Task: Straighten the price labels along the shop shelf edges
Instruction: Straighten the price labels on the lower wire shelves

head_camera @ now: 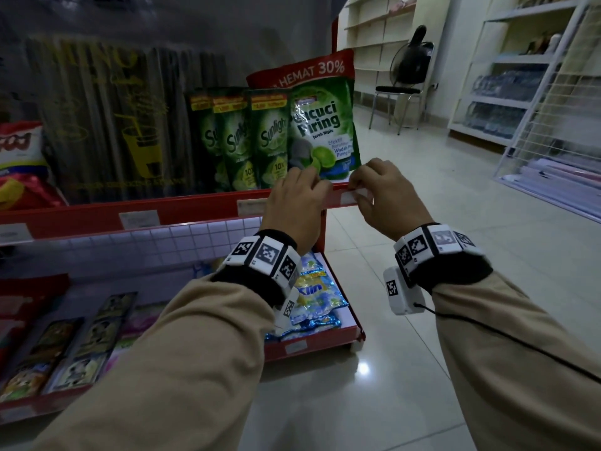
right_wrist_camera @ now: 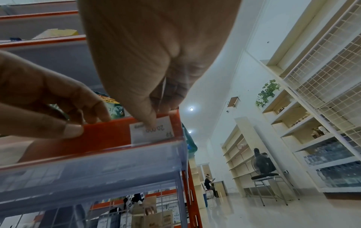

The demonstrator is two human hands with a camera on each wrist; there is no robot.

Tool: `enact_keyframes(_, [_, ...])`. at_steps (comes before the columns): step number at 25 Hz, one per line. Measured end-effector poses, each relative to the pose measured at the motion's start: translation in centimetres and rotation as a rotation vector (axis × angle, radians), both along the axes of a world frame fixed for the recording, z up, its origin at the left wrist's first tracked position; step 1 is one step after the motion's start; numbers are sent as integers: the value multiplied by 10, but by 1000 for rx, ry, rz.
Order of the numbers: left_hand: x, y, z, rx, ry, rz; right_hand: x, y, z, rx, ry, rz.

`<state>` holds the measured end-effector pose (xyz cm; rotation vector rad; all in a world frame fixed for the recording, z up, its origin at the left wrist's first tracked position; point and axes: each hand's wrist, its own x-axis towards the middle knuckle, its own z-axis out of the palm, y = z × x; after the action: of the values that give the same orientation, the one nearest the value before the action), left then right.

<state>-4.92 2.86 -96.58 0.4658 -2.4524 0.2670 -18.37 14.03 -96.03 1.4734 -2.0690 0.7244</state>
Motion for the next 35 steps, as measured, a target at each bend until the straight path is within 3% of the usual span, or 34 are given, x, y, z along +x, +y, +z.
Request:
enact_keyframes(9, [-3, -3, -2, 88, 47, -33, 3, -5, 11, 176, 151, -8])
enact_keyframes(15, [-3, -3, -1, 136, 46, -47, 6, -11, 19, 322, 132, -76])
enact_keyframes(18, [-2, -3, 0, 164, 47, -55, 5, -11, 26, 246, -62, -24])
enact_keyframes(25, [-5, -2, 1, 333, 197, -138, 7, -8, 26, -228, -631, 232])
enact_keyframes(29, [-6, -3, 1, 388, 230, -128, 13, -11, 17, -273, -818, 334])
enact_keyframes(31, [-7, -4, 1, 378, 215, -101, 14, -12, 15, -249, -744, 308])
enact_keyframes(35, [-7, -5, 1, 361, 199, -98, 11, -10, 19, -199, -424, 213])
